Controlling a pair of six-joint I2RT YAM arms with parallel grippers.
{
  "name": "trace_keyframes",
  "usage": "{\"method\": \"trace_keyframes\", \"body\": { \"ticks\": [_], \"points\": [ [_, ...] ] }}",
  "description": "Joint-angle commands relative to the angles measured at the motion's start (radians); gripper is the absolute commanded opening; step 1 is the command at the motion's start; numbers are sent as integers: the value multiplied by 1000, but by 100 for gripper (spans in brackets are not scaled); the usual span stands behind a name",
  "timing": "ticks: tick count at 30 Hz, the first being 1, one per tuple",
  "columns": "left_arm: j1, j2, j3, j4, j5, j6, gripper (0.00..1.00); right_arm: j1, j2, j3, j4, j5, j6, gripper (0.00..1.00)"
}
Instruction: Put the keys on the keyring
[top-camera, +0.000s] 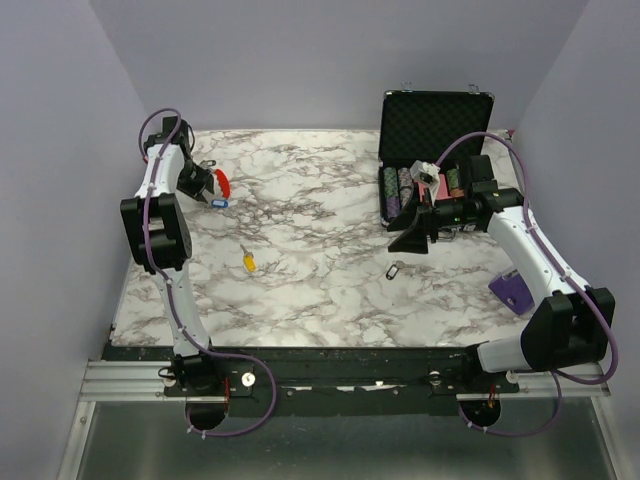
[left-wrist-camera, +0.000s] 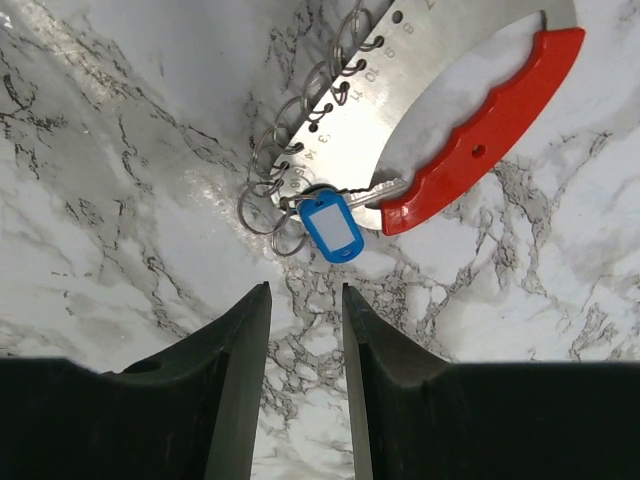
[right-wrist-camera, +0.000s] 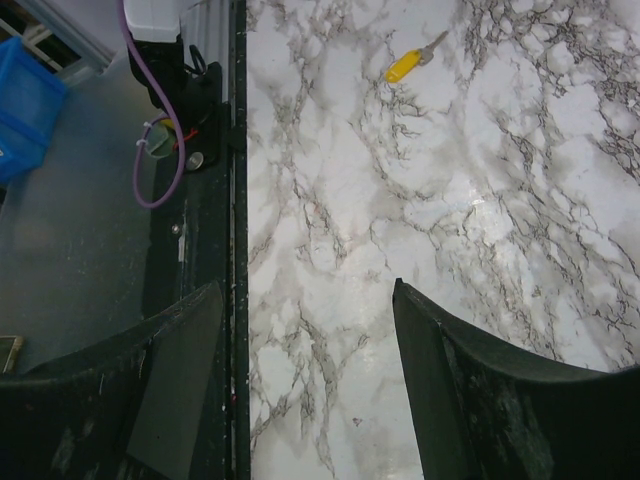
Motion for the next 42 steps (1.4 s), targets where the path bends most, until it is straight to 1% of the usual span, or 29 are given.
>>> {"method": "trace_keyframes", "body": {
  "ticks": [1,4,12,25,31,35,39,42],
  "points": [
    [12,-21,-67,27,14,-61,43,6,-23,30,-21,-33,-16,77],
    [12,-4,-74,33,54,-75,43,4,-23,30,-21,-31,-18,77],
    [15,42,-67,44,89,-100,42,6,-20,32,-24,-31,-18,77],
    [0,41,-67,33,28,-167,42,6,-20,36,-38,-33,-30,77],
    [-2,33,-77,44,27,-150,39,6,-25,38,-42,-33,-36,77],
    [-3,16,-100,68,36,-124,36,4,-23,38,-45,-35,-36,77],
    [-3,-40,-94,130,60,-23,33,6,-20,36,-45,-35,-38,77],
    [0,-99,-77,192,66,101,32,4,-19,36,-45,-38,-36,77]
  ]
}}
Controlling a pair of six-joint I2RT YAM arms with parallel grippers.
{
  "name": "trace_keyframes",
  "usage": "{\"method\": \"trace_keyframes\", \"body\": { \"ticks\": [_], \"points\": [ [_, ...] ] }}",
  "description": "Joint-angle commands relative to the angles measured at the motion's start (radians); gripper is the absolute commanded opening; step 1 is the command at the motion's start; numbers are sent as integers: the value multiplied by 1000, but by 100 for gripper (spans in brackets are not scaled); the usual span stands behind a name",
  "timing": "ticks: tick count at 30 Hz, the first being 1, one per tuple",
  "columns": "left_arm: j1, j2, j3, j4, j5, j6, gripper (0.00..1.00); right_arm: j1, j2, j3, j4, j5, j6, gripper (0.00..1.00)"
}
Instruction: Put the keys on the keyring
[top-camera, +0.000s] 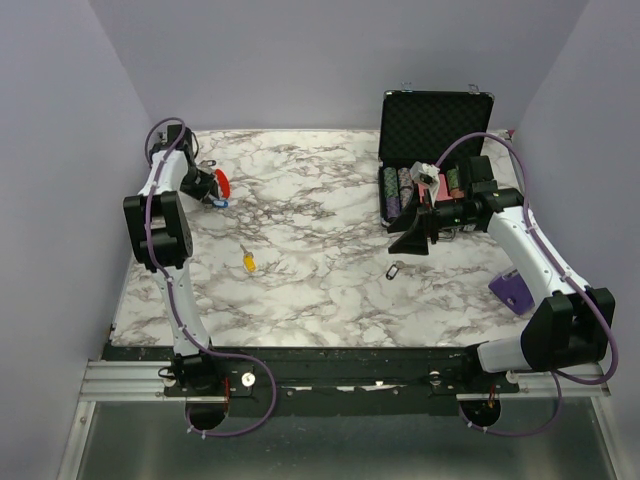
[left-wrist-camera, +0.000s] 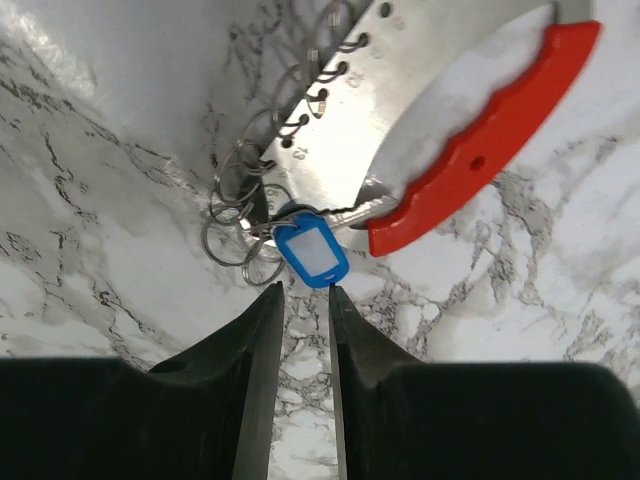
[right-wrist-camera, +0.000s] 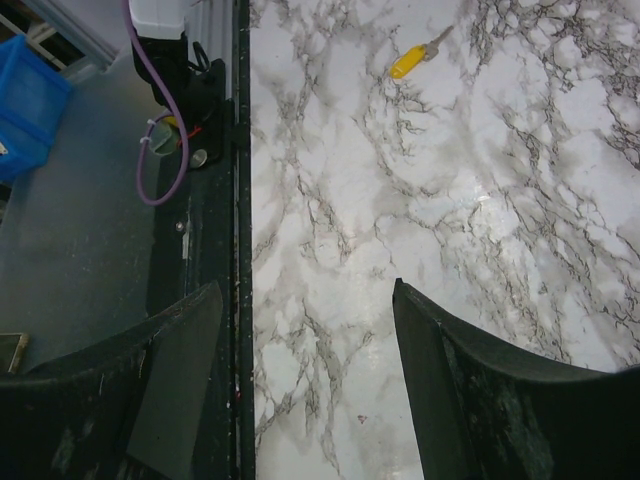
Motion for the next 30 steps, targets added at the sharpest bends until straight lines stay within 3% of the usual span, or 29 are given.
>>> {"method": "trace_keyframes", "body": {
  "ticks": [1,4,7,11,14,18,25,30],
  "points": [
    [1,-136,14,130,12,195,32,5,-17,36,-20,-38,-22,77],
    [17,-157,-8,241,74,306,34,5,-17,36,-22,-36,-22,77],
    [39,-148,-23,300,94,326,41,4,-17,36,-20,-33,-24,77],
    [56,-27,153,149,27,346,46,5,-13,37,-23,-27,-27,77],
    [56,43,259,49,13,288,47,5,-7,41,-29,-28,-35,77],
    [62,86,264,-45,-54,158,48,5,6,51,-57,-31,-55,77],
    [67,112,248,-80,2,32,50,5,11,56,-75,-36,-73,77],
    [47,140,276,-102,-53,19,51,7,6,60,-85,-25,-85,77]
  ]
}}
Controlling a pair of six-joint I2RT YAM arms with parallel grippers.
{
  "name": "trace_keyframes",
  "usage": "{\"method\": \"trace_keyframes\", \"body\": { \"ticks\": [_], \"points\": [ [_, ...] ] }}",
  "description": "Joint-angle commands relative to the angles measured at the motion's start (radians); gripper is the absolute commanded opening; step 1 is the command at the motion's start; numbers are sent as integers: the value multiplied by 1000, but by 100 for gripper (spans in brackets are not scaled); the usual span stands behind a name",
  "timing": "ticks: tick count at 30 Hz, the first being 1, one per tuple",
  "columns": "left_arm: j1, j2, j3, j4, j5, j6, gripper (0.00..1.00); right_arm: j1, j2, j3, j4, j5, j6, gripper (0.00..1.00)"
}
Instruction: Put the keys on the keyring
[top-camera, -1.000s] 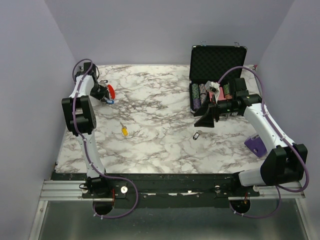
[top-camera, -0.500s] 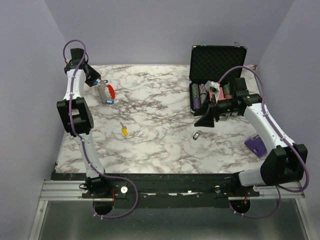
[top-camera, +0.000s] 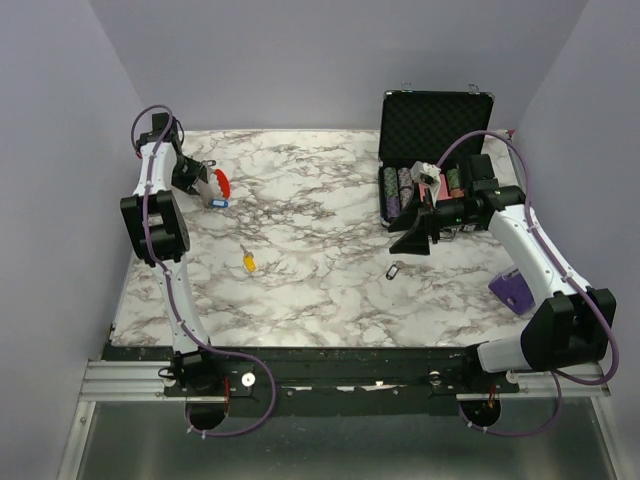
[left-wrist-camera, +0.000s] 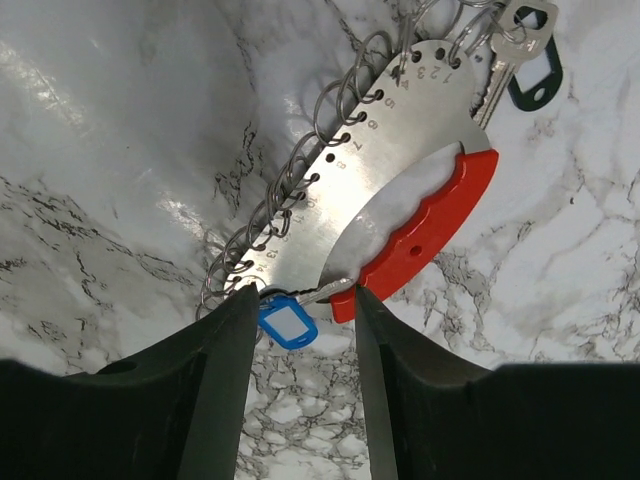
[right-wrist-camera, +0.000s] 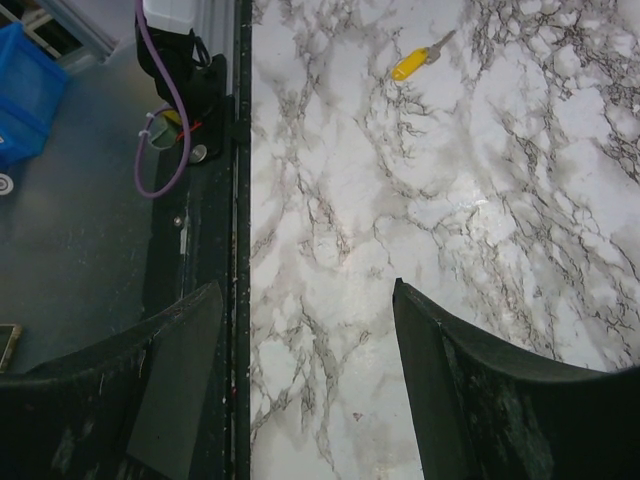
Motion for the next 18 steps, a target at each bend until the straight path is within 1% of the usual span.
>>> {"method": "trace_keyframes", "body": {
  "ticks": [1,4,6,8,9,11,12,18],
  "points": [
    [-11,27,12,-49,-53,-71,50,6,6,35,-35,-24,-29,77],
    [-15,38,29,-69,-72,-91,48,6,6,40,-47,-26,-44,77],
    [-20,41,36,-72,-88,-99,43,8,6,43,-52,-24,-47,77],
    [-23,39,29,-64,-103,-95,32,8,6,46,-58,-23,-55,77],
    [-23,39,32,-64,-103,-94,21,6,6,48,-63,-23,-59,77],
    [-23,39,32,-63,-100,-88,3,6,5,48,-66,-21,-61,77],
    [-24,35,24,-53,-96,-81,0,8,5,48,-64,-23,-61,77],
    [-23,-36,-80,35,-51,-41,0,8,5,43,-66,-27,-64,77]
  ]
}}
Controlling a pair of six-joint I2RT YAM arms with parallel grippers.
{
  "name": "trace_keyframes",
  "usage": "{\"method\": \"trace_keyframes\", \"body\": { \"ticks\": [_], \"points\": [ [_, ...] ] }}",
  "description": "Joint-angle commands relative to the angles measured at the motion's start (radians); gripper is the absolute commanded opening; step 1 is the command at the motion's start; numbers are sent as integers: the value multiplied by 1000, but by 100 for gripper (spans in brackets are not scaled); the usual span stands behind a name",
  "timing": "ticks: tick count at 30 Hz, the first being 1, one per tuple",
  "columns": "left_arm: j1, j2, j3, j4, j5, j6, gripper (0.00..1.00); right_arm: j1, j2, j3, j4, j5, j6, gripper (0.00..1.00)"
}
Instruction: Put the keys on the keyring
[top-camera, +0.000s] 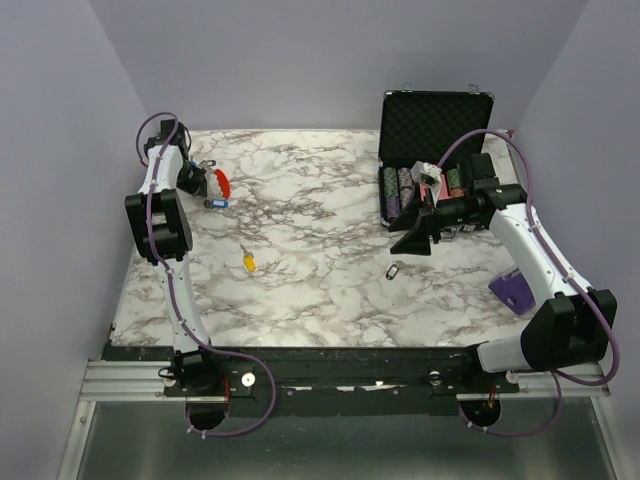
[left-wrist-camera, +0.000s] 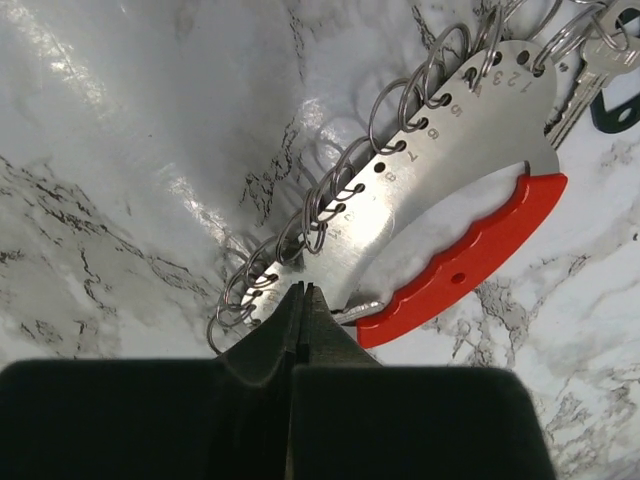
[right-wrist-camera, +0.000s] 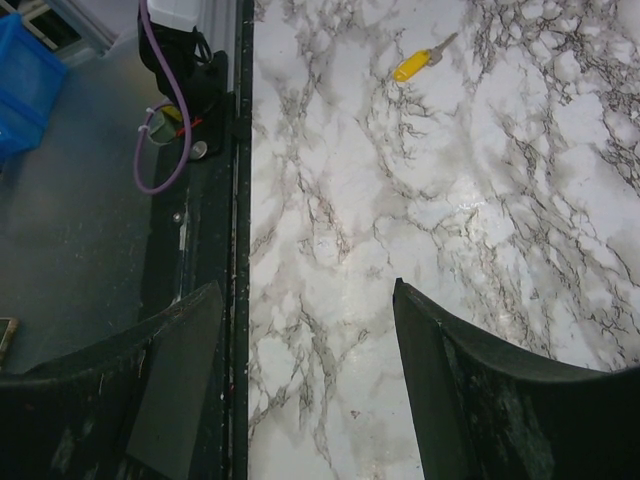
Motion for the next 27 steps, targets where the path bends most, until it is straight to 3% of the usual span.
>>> {"method": "trace_keyframes", "body": {
  "ticks": [1,6,8,10,14,17,20,27],
  "points": [
    [-3,-94,-92,89,37,52,0,8,6,21,-19,-27,-21,78],
    [-21,-287,-275,331,156,169,0,14,8,18,-19,-35,-25,78],
    [-29,-371,-336,426,198,241,8,15,11,16,-19,-35,-27,77],
    [-44,-419,-349,460,187,354,25,14,11,16,-17,-36,-25,77],
    [-92,-404,-229,337,60,706,56,14,8,13,-17,-33,-28,78],
    [-138,-312,-80,188,-173,981,67,15,9,15,-19,-33,-30,78],
    [-155,-283,-116,193,-371,1147,78,15,11,15,-20,-36,-30,78],
    [-199,-252,-193,242,-426,1209,79,15,5,16,-22,-41,-31,78]
  ]
}}
